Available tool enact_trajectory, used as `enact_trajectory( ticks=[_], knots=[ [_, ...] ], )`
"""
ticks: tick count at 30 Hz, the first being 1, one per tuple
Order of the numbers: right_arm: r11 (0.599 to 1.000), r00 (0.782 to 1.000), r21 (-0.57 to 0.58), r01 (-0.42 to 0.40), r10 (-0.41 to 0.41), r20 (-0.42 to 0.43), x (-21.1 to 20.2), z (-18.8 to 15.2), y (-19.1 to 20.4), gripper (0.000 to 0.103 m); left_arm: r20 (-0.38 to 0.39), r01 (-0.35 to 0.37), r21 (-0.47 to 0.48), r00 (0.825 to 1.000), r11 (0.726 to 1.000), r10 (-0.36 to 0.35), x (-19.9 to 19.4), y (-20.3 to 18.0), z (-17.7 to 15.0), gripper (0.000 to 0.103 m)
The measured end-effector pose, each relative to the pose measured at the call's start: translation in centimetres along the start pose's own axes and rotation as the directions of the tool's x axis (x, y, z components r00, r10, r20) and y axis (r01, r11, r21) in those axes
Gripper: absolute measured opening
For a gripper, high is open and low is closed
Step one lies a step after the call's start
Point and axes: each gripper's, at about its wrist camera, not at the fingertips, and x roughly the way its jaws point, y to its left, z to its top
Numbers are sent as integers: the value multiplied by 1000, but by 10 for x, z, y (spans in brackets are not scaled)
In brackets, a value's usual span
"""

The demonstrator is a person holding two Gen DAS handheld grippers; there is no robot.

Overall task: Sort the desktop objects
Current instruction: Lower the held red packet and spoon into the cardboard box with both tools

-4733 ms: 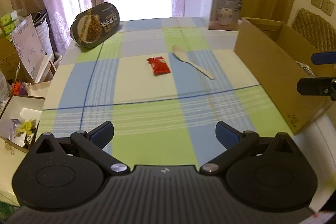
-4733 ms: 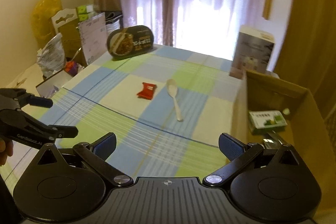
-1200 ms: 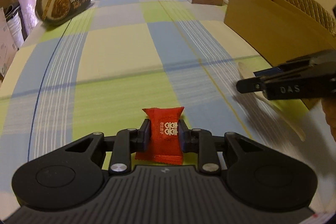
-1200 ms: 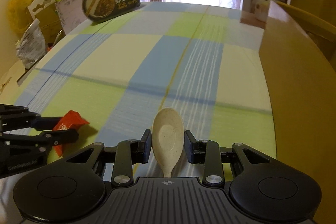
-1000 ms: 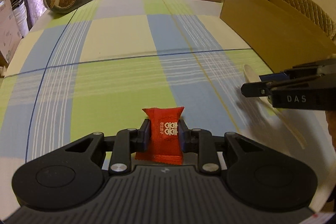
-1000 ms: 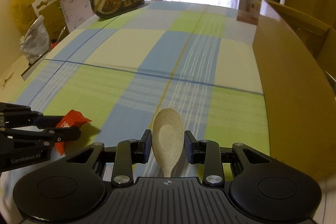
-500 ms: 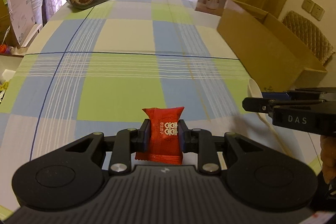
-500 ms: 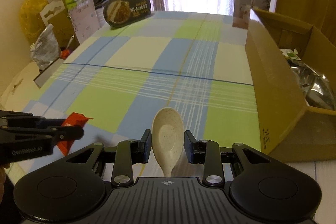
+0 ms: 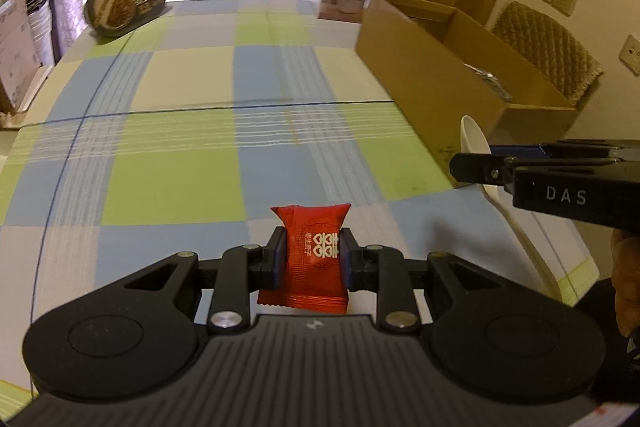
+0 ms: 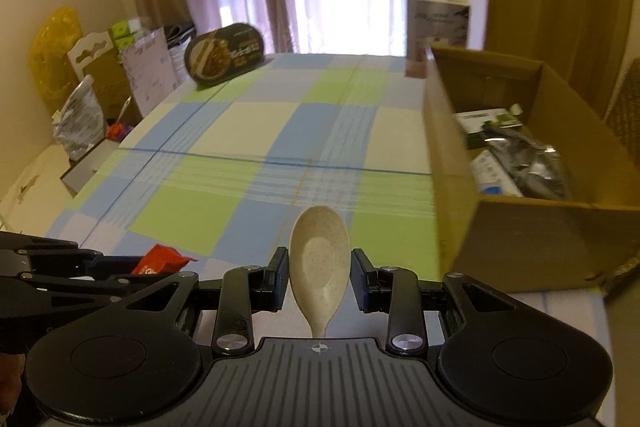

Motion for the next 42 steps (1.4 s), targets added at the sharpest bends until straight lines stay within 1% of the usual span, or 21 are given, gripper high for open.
enact_trajectory(
  ticks=[4, 8, 18, 25, 31, 42],
  knots=[
    [999, 999, 10, 45, -45, 25, -17, -1, -17, 30, 8, 39, 24, 999, 999, -39, 0, -21, 4, 22],
    [995, 995, 47, 86, -88, 42, -34, -4, -40, 30, 8, 78, 52, 997, 996, -78, 2, -42, 8, 22],
    [980, 983, 104, 169, -175, 50, -63, -10, -82, 30, 3, 159, 124, 987, 979, -160, 12, -92, 24, 22],
    [970, 976, 138, 202, -211, 56, -78, -13, -108, 30, 1, 195, 170, 980, 966, -198, 18, -122, 38, 22],
    [964, 972, 160, 211, -224, 68, -84, -8, -126, 30, 7, 219, 202, 974, 955, -225, 22, -144, 54, 22],
    [961, 969, 177, 213, -230, 84, -84, 5, -151, 30, 29, 230, 234, 970, 945, -243, 36, -165, 84, 22]
  ],
)
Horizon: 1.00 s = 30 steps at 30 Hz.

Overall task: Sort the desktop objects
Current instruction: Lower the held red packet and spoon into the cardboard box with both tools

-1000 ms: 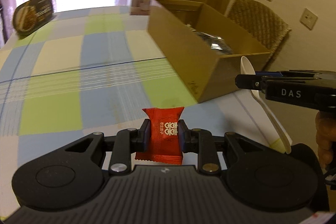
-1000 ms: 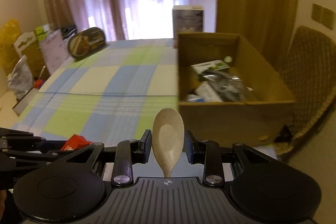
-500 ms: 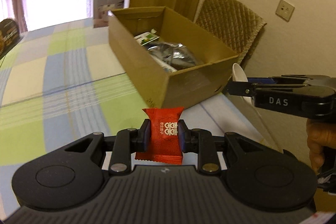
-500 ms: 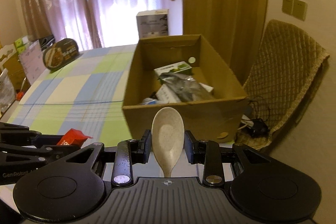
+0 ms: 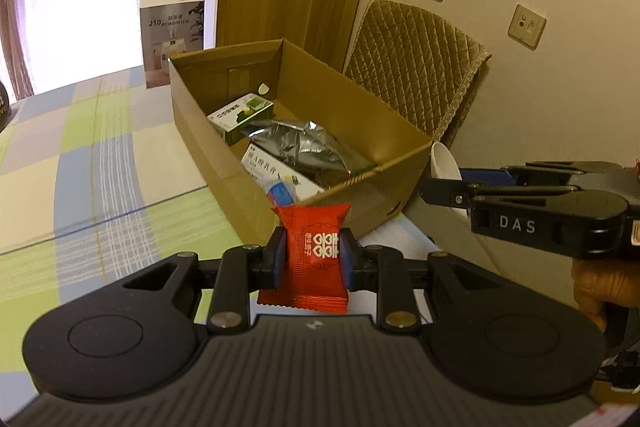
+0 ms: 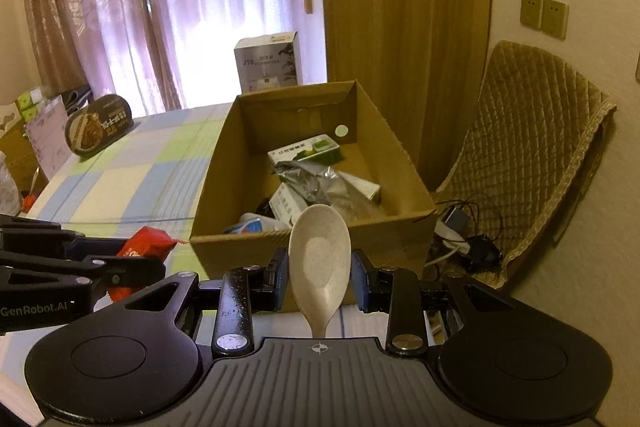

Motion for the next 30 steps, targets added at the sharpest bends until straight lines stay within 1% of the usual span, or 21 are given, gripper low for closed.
enact_trajectory(
  ticks=[13, 16, 30],
  knots=[
    [999, 1000, -35, -1, 2, 31, 15, 30, -12, 30, 19, 2, 7, 1000, 1000, -2, 19, 0, 29, 22],
    [999, 999, -39, -4, 6, 38, 20, 38, -15, 30, 25, 4, -4, 1000, 1000, -4, 23, 3, 37, 22],
    [997, 999, -73, -31, 32, 22, 62, 71, -23, 30, 22, 5, -20, 1000, 1000, -5, 60, 11, 69, 22]
  ],
)
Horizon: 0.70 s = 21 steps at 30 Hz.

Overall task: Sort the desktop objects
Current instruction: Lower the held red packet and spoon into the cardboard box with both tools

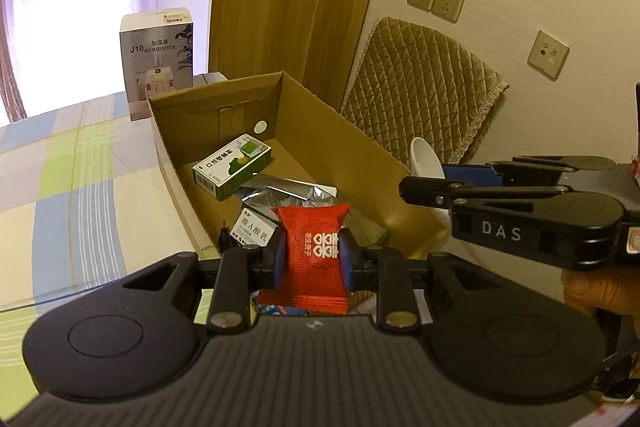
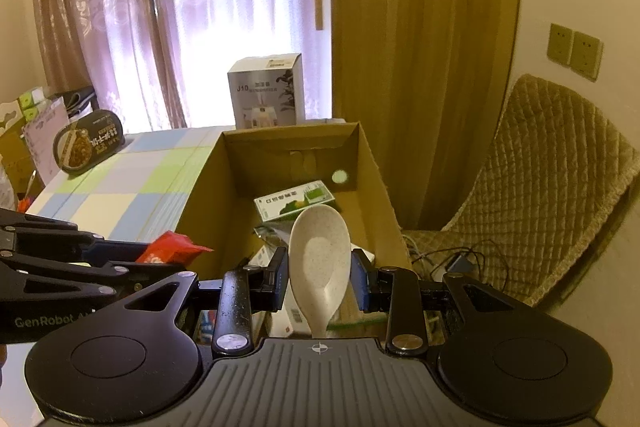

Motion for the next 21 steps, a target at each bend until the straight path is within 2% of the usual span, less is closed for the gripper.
enact_trajectory(
  ticks=[21],
  knots=[
    [999, 1000, -40, -10, 9, -28, 53, 31, -5, 30, -20, -26, -59, 1000, 998, 25, 45, 28, 14, 22]
  ],
)
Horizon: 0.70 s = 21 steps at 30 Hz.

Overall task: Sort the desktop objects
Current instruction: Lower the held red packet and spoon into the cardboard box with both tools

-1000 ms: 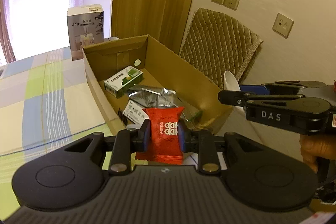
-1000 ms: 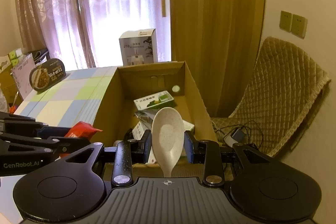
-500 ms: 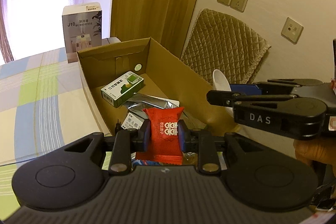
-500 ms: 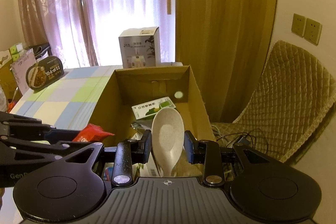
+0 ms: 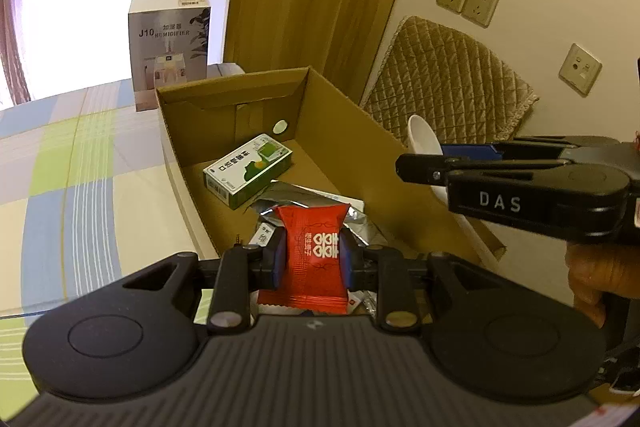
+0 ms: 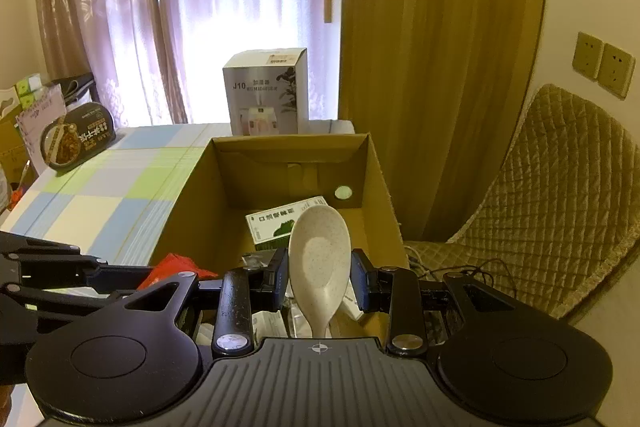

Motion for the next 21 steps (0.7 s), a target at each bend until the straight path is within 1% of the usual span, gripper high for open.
enact_trajectory(
  ticks=[21],
  knots=[
    [1000, 1000, 0, -10, 10, -29, 27, 3, -4, 30, -11, -28, -11, 1000, 1000, 28, 24, 11, 10, 22]
  ],
)
